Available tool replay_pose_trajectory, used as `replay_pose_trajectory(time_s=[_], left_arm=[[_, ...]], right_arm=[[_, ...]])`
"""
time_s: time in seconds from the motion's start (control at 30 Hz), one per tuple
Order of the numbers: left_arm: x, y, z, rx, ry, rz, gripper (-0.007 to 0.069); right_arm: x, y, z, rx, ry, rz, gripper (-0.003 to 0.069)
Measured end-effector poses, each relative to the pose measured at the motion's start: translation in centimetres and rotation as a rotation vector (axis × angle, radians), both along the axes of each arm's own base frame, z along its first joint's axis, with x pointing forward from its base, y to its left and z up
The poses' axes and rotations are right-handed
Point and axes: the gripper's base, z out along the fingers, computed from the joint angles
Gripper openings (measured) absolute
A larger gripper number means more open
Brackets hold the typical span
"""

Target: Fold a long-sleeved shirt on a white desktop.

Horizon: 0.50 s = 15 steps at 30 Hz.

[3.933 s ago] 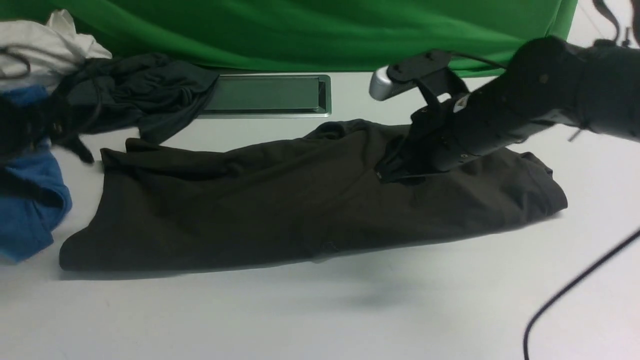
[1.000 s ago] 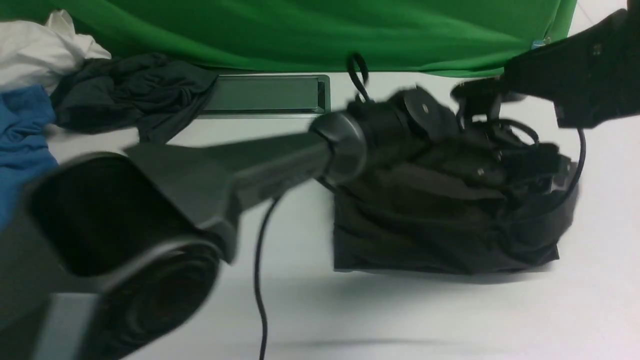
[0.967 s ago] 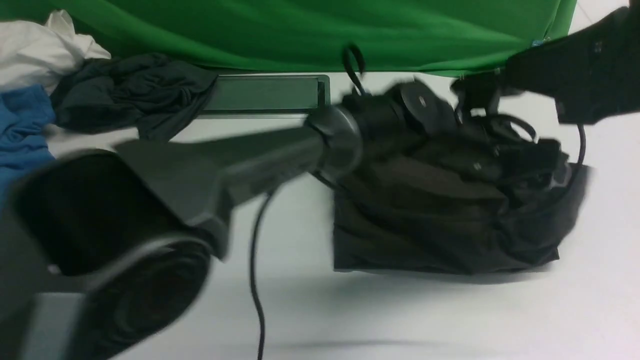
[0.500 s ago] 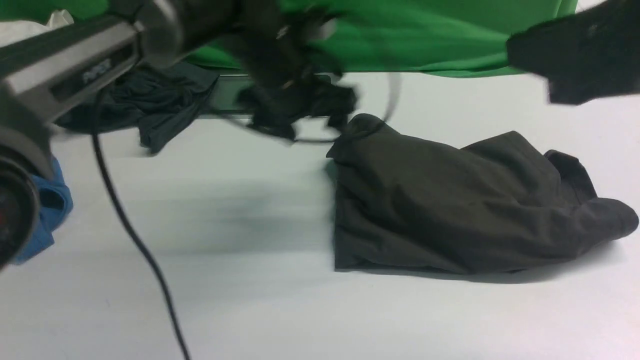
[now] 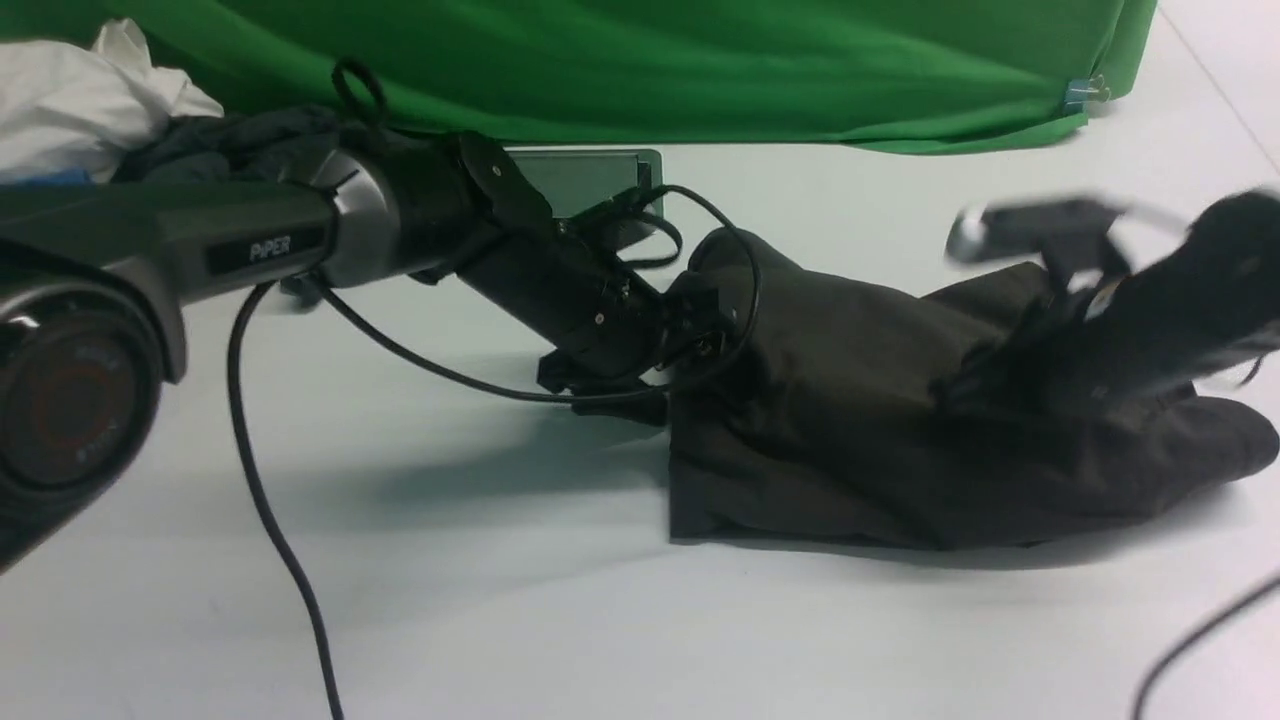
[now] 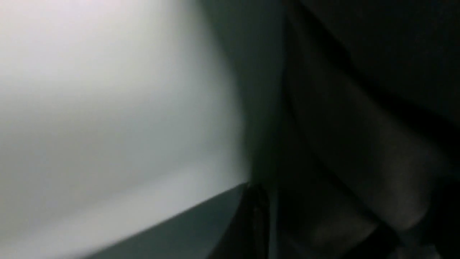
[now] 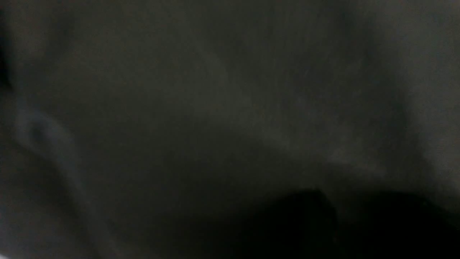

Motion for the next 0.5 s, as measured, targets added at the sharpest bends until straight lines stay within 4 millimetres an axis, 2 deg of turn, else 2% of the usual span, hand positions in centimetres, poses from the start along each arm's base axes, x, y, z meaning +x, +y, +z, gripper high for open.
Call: replay_pose_trajectory(time_s=[0.07,0.1,0.13,0.17,0.27,0.37,0.4,0.43,0.47,0.5], left_arm=[[0.0,-0.1,-0.2,-0.007,-0.015,-0.022,0.0528],[0.1,-0.1,-0.4,-0.005,-0.023,-0.038,0.0453],[0.1,-0.1,-0.4,-0.004,-0.025,-0.041,0.0453],[0.1,0.0,-0.6,0.001,-0.030,-0.050,0.0349],[0.3,0.9,-1.0,0.010,-0.013,-0.049,0.0108],[0.5,2.1,-0.8,0.019,-0.002,-0.052,0.0077],[0.6,3.3,-0.5,0.033,0.007,-0.059,0.0078],[0.6,3.7,-0.3,0.044,0.005,-0.066,0.0078],[0.5,5.4,0.3,0.081,0.004,-0.077,0.0078],[0.4,5.6,0.6,0.092,-0.001,-0.084,0.0078]], right_arm=[[0.3,0.1,-1.3,-0.006,0.026,-0.003,0.0297],[0.4,0.2,-1.4,-0.005,0.023,-0.003,0.0296],[0.4,0.3,-1.4,-0.004,0.022,-0.001,0.0296],[0.5,0.5,-1.5,-0.005,0.021,0.004,0.0296],[0.4,1.3,-1.6,-0.011,-0.002,0.033,0.0296],[0.3,2.2,-1.5,-0.010,-0.023,0.057,0.0296],[0.2,2.9,-1.5,-0.006,-0.029,0.075,0.0296],[0.1,3.1,-1.5,-0.006,-0.028,0.081,0.0296],[-0.2,4.1,-1.1,0.007,-0.022,0.100,0.0296],[-0.2,4.2,-1.1,0.008,-0.023,0.103,0.0296]])
